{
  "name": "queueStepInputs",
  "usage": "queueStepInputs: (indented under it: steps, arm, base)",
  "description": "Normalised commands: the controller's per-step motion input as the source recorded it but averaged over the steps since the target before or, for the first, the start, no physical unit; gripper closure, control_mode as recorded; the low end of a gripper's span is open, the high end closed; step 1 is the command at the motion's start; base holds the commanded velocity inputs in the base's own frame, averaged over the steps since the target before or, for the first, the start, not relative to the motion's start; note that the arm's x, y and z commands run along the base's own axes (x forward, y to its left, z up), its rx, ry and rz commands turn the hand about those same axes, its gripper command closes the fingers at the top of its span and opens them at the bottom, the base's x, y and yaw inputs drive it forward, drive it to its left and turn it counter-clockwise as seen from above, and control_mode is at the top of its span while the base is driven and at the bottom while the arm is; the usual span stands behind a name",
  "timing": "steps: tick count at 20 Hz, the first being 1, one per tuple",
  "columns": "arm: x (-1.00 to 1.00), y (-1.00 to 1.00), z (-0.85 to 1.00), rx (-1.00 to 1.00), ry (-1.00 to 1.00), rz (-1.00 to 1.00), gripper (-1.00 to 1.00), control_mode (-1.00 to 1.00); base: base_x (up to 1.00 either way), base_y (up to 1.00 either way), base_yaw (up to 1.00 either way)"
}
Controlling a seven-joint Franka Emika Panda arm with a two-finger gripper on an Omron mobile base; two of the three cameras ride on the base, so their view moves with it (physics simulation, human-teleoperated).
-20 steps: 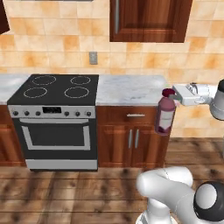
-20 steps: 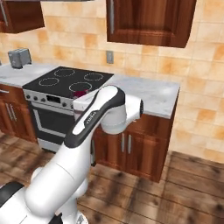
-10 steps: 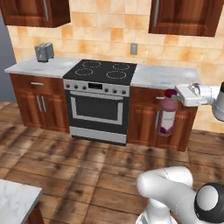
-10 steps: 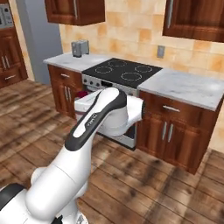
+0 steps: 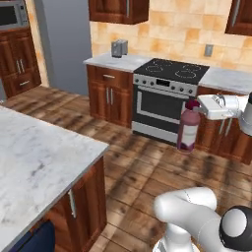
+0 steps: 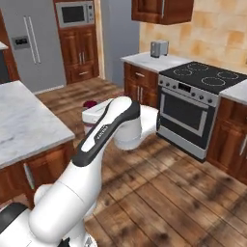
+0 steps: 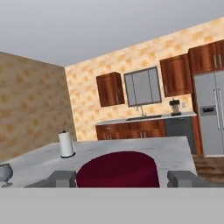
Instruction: There is a wine glass and glass cup on the dining counter. Place the wine bottle next to the wine glass and the juice bottle next to the glass cup.
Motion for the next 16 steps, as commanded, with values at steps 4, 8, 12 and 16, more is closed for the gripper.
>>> queueStepInputs:
  steps: [4,8,12,16]
  arm:
    - [0.0,0.0,0.0,0.0,0.0,0.0,1.0,1.0]
    - [0.0,0.0,0.0,0.0,0.0,0.0,1.0,1.0]
    - [0.0,0.0,0.0,0.0,0.0,0.0,1.0,1.0]
    - [0.0,0.0,0.0,0.0,0.0,0.0,1.0,1.0]
  base:
    - [-0.98,0.19,0.49]
    - [-0.93,0.13,0.48]
    - [-0.63,0.27,0.47]
    - [-0.07,0.19,0.5]
